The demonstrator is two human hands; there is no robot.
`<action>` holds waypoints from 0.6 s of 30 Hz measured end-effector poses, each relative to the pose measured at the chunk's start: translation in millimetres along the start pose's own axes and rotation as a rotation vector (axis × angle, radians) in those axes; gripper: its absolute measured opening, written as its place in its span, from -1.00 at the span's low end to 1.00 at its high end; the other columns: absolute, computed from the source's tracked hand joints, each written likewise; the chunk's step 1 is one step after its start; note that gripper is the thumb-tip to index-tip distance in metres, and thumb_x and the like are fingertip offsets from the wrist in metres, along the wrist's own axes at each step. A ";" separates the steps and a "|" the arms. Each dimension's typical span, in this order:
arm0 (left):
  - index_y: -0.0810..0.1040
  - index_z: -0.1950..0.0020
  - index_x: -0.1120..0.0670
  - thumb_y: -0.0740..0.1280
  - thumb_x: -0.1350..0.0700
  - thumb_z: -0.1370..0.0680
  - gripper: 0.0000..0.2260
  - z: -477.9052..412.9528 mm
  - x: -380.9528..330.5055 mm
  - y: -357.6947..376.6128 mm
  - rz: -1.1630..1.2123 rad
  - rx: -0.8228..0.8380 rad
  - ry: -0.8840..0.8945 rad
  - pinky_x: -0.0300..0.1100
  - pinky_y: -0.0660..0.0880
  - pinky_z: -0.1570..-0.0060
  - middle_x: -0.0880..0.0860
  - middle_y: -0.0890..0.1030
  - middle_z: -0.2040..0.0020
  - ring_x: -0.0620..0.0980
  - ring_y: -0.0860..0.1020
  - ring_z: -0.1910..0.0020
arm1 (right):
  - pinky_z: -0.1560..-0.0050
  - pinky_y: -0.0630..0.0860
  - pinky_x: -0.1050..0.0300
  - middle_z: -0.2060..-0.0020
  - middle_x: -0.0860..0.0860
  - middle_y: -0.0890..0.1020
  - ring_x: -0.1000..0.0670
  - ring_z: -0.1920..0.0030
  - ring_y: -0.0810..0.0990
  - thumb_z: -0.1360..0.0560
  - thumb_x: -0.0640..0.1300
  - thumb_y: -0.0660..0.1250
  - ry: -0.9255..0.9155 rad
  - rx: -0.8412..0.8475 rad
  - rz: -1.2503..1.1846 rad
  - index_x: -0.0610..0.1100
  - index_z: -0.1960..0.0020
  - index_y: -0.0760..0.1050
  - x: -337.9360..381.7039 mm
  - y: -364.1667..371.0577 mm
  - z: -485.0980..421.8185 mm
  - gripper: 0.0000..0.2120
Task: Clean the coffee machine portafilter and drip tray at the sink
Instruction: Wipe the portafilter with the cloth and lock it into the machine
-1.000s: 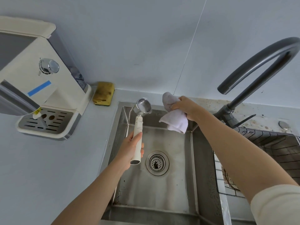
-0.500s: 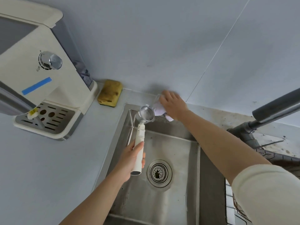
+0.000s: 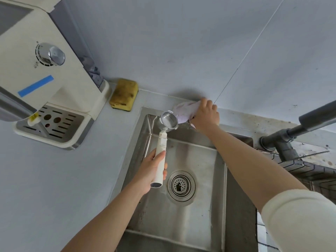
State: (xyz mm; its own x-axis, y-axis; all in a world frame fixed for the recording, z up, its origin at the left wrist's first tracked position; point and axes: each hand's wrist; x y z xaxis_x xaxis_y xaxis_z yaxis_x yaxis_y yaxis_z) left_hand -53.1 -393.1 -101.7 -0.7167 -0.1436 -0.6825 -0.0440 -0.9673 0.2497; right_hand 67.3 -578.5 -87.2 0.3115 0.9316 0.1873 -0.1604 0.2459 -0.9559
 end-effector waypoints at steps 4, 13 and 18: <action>0.44 0.08 0.03 0.23 0.07 -0.57 -0.94 -1.8 -2.3 0.7 0.018 -0.006 0.007 -0.27 0.34 0.55 0.05 0.42 0.40 -0.07 0.37 0.58 | 0.14 0.34 0.03 -0.17 -0.18 0.41 -0.20 -0.18 0.39 -0.43 -0.26 0.29 0.025 0.021 -0.141 -0.26 -0.27 0.16 -3.3 -0.3 2.0 -0.51; 0.44 0.06 0.03 0.23 0.07 -0.57 -0.94 -2.0 -5.7 4.7 0.015 0.015 0.020 -0.26 0.35 0.54 0.05 0.43 0.40 -0.07 0.38 0.57 | -0.20 0.29 0.05 -0.33 -0.14 0.29 -0.16 -0.28 0.30 -0.45 -0.29 0.26 -0.440 -0.110 0.634 -0.13 -0.37 0.20 -27.5 -12.6 -1.4 -0.47; 0.45 0.04 0.03 0.23 0.06 -0.57 -0.94 0.9 -5.2 8.8 0.028 0.020 -0.005 -0.27 0.34 0.55 0.05 0.43 0.40 -0.07 0.38 0.58 | -0.42 0.07 -0.06 -0.50 -0.05 0.02 -0.09 -0.48 0.03 -0.56 -0.09 0.10 -0.256 0.177 0.448 -0.04 -0.49 -0.10 -42.8 -1.8 1.7 -0.42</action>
State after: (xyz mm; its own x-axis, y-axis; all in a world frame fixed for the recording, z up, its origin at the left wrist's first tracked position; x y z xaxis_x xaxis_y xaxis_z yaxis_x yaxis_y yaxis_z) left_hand -50.4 -400.6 -95.4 -0.7213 -0.1698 -0.6715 -0.0372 -0.9586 0.2824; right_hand 52.6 -618.3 -93.1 -0.0584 0.9855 -0.1592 -0.3874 -0.1693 -0.9062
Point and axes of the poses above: each hand's wrist, its own z-axis away from the middle knuckle, its own y-axis out of the palm, x = y × z
